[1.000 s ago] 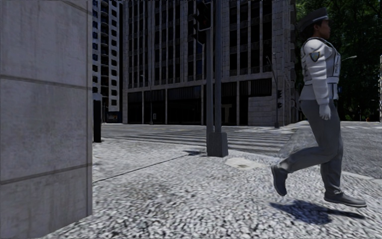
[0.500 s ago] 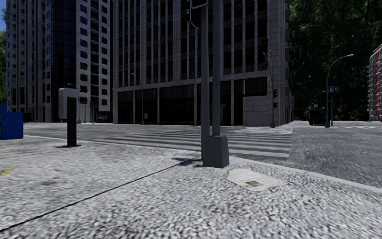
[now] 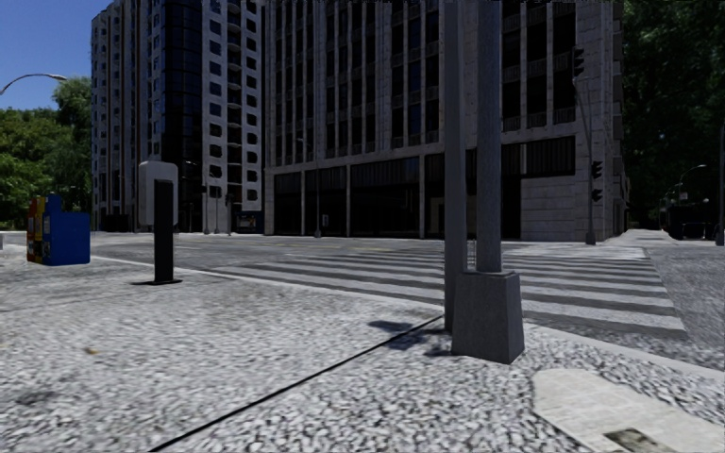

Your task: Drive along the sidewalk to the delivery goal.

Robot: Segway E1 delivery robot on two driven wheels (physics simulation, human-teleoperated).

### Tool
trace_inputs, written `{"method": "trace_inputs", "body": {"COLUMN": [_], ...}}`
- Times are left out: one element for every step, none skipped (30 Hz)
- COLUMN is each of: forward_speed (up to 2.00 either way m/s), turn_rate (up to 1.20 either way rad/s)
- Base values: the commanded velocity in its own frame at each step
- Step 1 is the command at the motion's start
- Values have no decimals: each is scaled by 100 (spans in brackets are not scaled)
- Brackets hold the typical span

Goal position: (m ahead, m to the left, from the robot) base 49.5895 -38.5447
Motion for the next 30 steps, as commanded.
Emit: {"method": "trace_inputs", "body": {"forward_speed": [183,183,183,183,183,183,183,183,183,183,183,183,183,183,183,183,183,183,183,183,183,183,183,183,183,183,183,183,183,183], "turn_rate": [120,120,110,110,85,38,22,15,15,11,9,9,7,4,4,1,0,0,0,0,0,0,0,0,0,0,0,0,0,0]}}
